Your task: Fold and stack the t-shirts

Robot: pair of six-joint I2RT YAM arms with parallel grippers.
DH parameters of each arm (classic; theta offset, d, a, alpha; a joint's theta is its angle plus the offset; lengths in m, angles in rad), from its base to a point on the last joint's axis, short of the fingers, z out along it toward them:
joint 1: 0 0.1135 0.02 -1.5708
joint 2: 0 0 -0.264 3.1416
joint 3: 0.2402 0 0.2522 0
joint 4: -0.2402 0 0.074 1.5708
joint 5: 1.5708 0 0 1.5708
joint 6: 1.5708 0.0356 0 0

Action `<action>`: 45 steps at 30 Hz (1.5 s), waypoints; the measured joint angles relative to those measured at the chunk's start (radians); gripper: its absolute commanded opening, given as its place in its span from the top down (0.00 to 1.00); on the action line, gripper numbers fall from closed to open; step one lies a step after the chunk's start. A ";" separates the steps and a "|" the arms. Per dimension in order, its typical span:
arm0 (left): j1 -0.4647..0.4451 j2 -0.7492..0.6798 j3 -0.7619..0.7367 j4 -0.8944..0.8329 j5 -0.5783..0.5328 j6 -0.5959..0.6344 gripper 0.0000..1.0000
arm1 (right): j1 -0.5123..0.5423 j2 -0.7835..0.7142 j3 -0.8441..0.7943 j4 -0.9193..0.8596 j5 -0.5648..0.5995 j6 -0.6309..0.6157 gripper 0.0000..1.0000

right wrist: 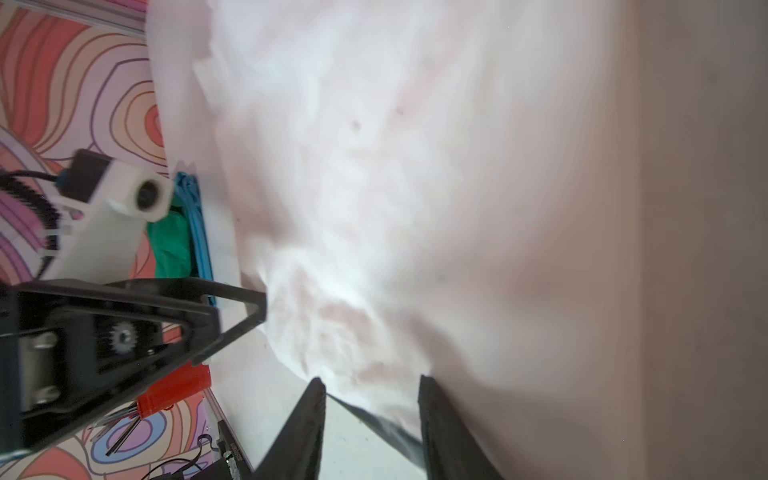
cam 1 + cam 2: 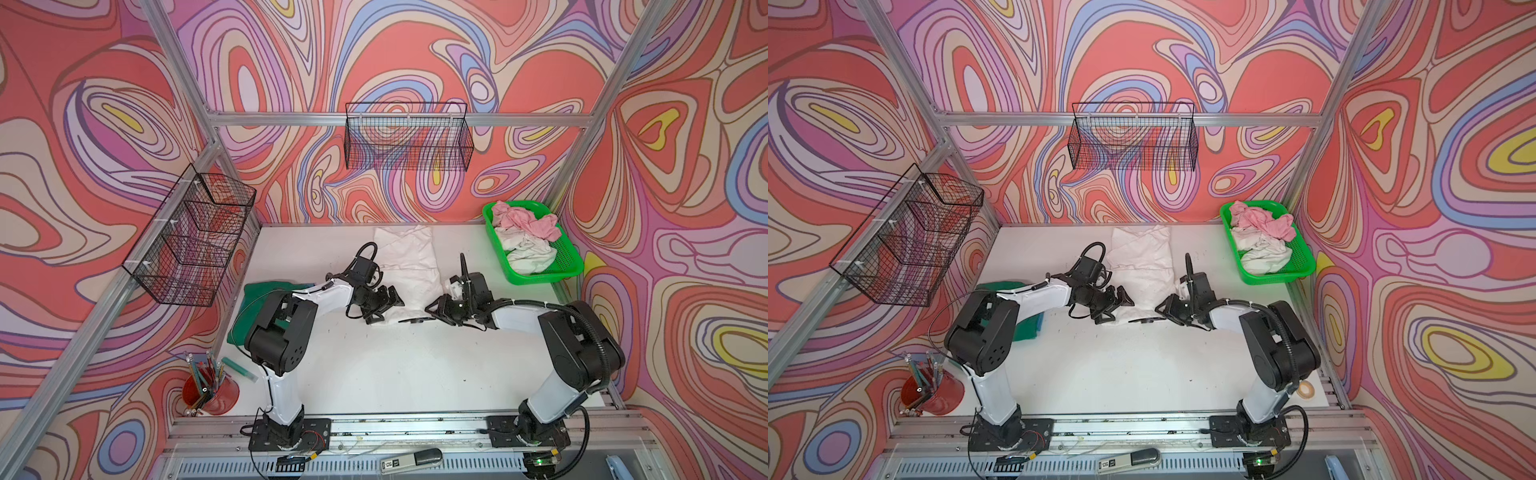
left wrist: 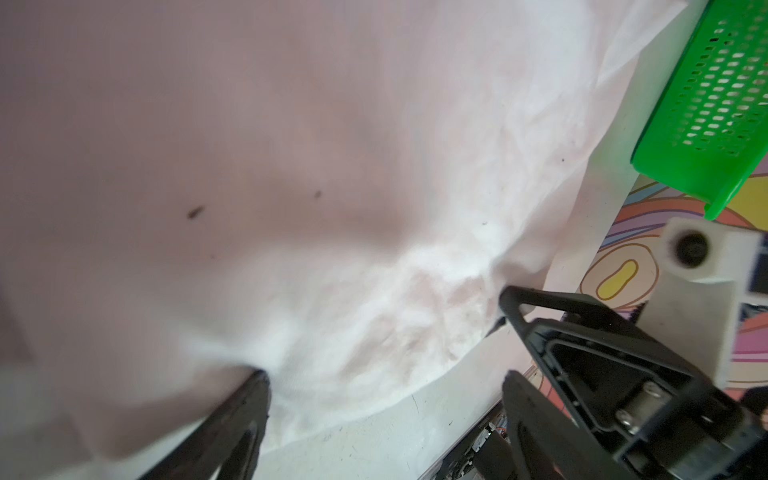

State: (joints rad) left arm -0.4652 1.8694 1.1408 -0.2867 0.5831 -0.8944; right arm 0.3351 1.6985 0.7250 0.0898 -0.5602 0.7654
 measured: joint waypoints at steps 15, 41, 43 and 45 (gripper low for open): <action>-0.014 -0.093 -0.204 0.227 0.023 -0.017 0.11 | -0.003 -0.213 -0.325 0.195 0.034 0.118 0.63; -0.091 -0.571 -0.429 -0.156 -0.087 0.034 0.00 | 0.167 -0.619 -0.274 -0.462 0.260 0.076 0.38; -0.090 -0.620 -0.393 -0.212 -0.105 0.053 0.00 | 0.224 -0.588 -0.257 -0.460 0.284 0.089 0.38; -0.080 -0.655 -0.381 -0.251 -0.118 0.066 0.00 | 0.264 -0.555 -0.244 -0.450 0.302 0.101 0.37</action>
State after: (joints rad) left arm -0.5457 1.2144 0.7597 -0.5381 0.4652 -0.8280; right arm 0.5991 1.1431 0.4808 -0.3599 -0.2584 0.8669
